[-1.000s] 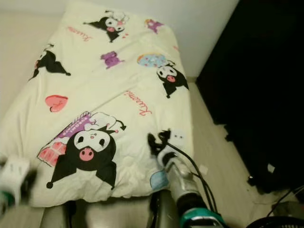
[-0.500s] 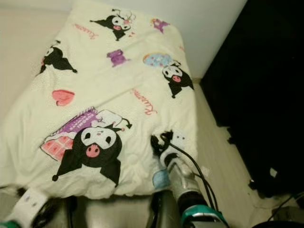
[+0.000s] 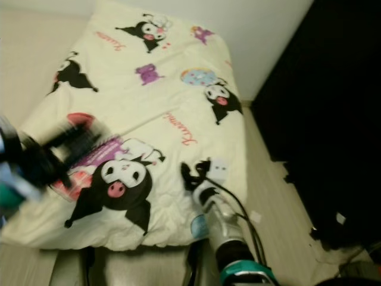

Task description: Clean up the room

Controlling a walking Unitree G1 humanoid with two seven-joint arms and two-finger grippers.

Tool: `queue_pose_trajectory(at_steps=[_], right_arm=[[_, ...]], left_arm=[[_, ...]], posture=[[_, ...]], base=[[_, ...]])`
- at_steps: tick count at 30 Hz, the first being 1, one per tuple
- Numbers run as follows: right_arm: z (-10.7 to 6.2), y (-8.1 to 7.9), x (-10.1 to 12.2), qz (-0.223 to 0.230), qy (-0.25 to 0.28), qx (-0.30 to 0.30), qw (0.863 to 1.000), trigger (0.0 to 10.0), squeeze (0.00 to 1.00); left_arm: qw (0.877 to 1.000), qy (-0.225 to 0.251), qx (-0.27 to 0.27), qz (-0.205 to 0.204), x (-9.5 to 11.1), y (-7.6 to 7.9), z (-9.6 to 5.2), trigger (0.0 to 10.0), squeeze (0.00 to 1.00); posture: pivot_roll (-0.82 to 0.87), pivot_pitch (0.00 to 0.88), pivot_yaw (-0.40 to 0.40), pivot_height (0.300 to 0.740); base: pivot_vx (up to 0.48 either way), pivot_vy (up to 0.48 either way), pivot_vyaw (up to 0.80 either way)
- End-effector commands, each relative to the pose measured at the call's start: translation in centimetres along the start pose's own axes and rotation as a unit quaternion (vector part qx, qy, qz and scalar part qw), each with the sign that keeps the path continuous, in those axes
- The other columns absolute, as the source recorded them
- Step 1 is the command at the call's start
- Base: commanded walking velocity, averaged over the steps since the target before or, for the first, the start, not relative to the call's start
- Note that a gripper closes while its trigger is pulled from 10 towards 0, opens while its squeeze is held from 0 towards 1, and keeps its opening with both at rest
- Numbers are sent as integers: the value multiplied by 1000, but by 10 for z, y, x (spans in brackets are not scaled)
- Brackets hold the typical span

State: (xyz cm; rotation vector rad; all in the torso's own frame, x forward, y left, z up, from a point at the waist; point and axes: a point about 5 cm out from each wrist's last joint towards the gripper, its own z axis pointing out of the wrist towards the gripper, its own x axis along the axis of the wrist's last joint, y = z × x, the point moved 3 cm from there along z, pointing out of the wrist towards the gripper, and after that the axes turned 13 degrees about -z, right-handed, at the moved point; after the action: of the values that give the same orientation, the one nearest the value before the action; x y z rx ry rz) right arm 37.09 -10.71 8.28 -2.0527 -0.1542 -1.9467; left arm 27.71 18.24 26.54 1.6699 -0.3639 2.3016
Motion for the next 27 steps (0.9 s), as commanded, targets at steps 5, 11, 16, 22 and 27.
queue_pose_trajectory(at_steps=[5,11,16,22,27], right_arm=[[5,-8,31,-42,66,-4,997,10000,0],[5,-22,27,-63,70,-5,996,10000,0],[5,-31,31,-60,80,0,995,10000,0],[6,-38,34,-67,85,5,994,10000,0],[6,-39,34,-72,87,-2,994,10000,0]], left_arm=[[965,-92,215,120,-67,-63,-8,10000,0],[941,-132,312,17,-118,-82,-27,10000,0],[941,-113,312,62,-112,-82,-19,10000,0],[944,-104,307,51,-116,-79,-15,10000,0],[951,-105,287,52,-125,-71,-15,10000,0]], posture=[[191,22,-115,470],[183,10,-116,475],[190,2,-121,500],[195,2,-120,520],[195,0,-117,540]], base=[[0,0,0],[0,0,0],[0,0,0],[0,0,0],[0,0,0]])
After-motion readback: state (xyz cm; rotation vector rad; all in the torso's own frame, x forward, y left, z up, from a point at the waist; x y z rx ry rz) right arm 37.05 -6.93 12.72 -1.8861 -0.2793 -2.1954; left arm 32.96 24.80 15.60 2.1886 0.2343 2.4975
